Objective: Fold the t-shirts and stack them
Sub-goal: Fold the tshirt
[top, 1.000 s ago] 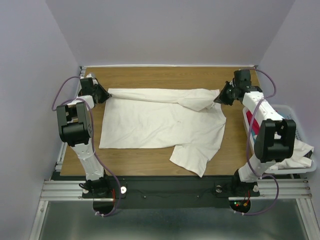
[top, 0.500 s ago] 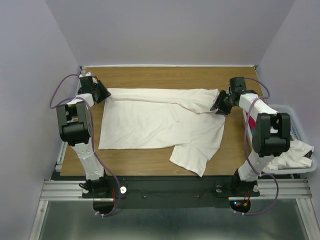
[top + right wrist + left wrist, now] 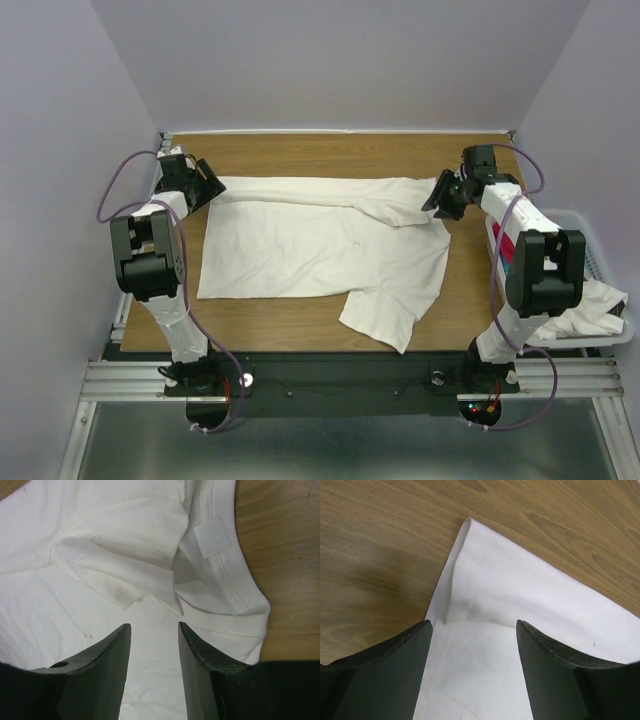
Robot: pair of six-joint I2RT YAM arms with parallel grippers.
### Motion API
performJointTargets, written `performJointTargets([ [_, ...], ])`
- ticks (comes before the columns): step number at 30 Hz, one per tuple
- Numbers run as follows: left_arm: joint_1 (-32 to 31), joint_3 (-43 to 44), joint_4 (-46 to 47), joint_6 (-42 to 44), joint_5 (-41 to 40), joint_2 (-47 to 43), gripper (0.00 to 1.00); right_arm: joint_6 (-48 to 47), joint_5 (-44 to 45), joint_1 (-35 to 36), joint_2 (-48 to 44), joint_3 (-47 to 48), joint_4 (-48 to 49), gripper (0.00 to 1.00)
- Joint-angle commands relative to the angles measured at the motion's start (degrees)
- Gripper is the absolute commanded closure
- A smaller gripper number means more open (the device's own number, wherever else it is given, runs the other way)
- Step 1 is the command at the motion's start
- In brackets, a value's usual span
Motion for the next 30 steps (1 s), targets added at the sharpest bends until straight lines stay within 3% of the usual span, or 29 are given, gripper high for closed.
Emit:
performJointTargets([
  [1, -0.27, 2.61, 0.99, 0.96, -0.23, 2.4, 0.25, -1.41, -1.03, -0.21, -1.51, 0.6, 0.94, 0.51],
  [12, -0.97, 5.17, 0.99, 2.72, 0.56, 6.45, 0.47, -1.67, -1.82, -0.21, -0.55, -1.6, 2.79, 0.51],
  [16, -1.06, 4.99, 0.64, 3.07, 0.47, 6.01, 0.67, -1.5, -2.44, -0.12, -0.19, -2.13, 3.32, 0.52],
  [22, -1.5, 3.94, -0.42, 3.51, -0.14, 3.02, 0.69, -1.41, -2.61, -0.12, -0.02, -2.39, 3.67, 0.52],
  [23, -1.5, 3.94, -0.68, 3.69, -0.14, 2.59, 0.78, -1.41, -2.7, -0.12, -0.02, -2.48, 3.84, 0.52],
  [25, -1.67, 3.94, -1.38, 3.86, -0.05, 2.06, 0.81, -1.41, -2.88, -0.12, 0.16, -2.57, 3.93, 0.55],
  [27, -1.68, 4.11, -2.0, 4.3, 0.12, 1.01, 0.97, -1.5, -3.14, -0.12, 0.33, -2.83, 4.11, 0.61],
  [30, -1.68, 4.64, -4.01, 4.57, 0.12, 0.21, 1.0, -1.5, -2.97, -0.12, 0.42, -3.27, 4.37, 0.61],
])
